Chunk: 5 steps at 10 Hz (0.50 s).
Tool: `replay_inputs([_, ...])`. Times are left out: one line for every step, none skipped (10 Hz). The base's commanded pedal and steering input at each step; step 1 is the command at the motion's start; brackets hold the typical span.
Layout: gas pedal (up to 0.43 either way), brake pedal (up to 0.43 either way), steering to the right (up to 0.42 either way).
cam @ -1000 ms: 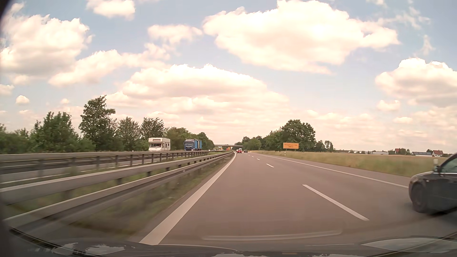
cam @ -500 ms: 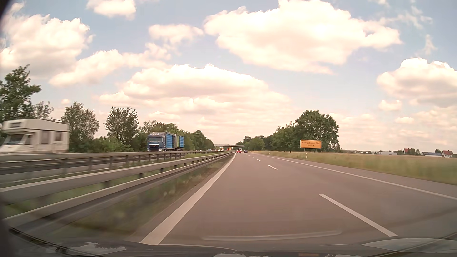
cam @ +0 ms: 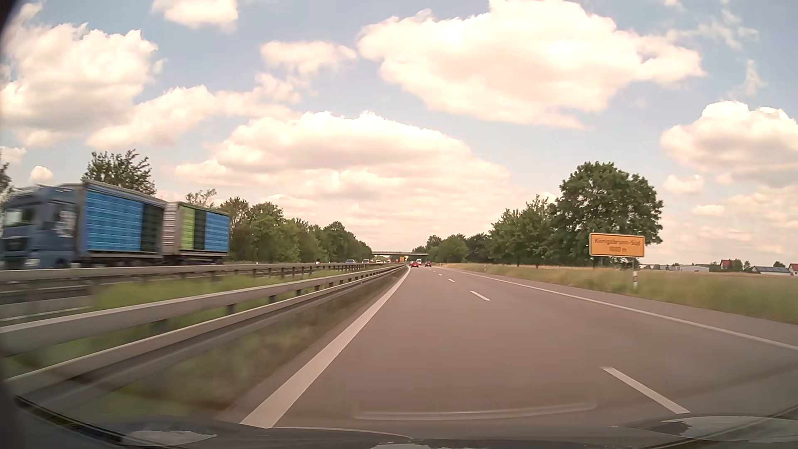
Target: Follow the waypoints while adhering to traffic rules and regulations
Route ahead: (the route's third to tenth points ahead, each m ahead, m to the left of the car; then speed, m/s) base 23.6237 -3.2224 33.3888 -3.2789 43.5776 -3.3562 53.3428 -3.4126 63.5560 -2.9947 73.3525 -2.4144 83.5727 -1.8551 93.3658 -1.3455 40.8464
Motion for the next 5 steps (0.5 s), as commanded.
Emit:
replay_inputs([0.311,0.012,-0.001])
replay_inputs([0.311,0.012,-0.001])
replay_inputs([0.311,0.012,-0.001])
replay_inputs([0.311,0.012,-0.001])
replay_inputs([0.311,0.012,0.000])
